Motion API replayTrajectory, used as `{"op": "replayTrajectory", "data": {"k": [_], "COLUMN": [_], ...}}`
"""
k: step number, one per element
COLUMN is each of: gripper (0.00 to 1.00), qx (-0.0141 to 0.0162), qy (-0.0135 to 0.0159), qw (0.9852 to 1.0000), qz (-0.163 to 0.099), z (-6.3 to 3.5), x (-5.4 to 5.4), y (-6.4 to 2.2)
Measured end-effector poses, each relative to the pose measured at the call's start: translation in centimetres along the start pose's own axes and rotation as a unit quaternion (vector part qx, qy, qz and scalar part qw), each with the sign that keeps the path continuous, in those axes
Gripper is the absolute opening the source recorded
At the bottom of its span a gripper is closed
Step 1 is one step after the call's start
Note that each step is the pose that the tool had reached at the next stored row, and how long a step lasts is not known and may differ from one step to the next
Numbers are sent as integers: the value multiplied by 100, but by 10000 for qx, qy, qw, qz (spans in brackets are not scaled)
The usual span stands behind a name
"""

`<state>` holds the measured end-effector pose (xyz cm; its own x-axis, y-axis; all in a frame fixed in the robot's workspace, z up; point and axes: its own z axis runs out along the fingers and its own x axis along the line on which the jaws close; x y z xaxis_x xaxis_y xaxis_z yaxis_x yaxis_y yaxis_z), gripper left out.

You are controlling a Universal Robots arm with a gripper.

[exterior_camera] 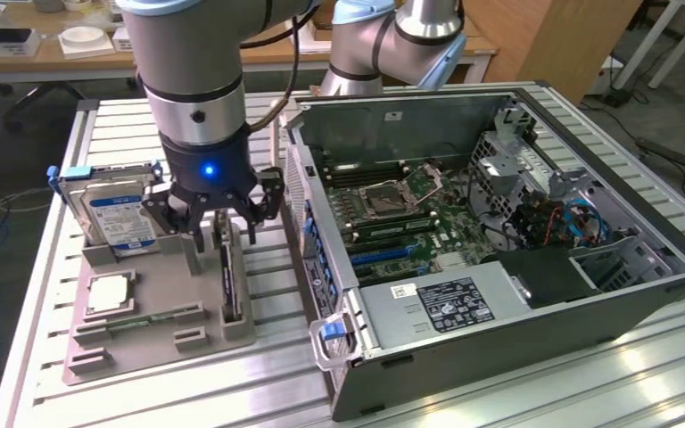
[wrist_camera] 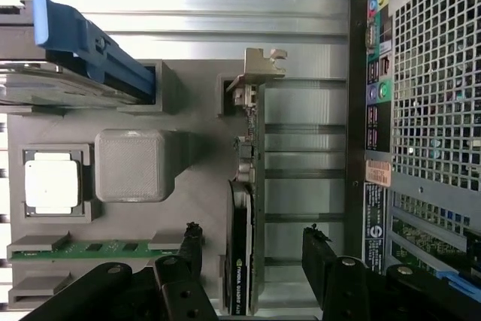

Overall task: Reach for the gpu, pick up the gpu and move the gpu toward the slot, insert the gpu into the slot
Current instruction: 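Pick up the gpu and move the gpu toward the slot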

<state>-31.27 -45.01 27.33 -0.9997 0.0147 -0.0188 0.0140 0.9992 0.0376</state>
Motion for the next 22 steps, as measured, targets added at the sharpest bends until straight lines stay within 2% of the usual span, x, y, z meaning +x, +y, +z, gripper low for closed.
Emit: {"op": "replayTrajectory", "data": {"k": [10, 22], "gripper": [65, 65], "qx": [0, 0], "qy": [0, 0], "qw": [10000, 10000], "qz": [0, 0], "z": [73, 213], "x": [7, 17], "y": [-13, -32]}}
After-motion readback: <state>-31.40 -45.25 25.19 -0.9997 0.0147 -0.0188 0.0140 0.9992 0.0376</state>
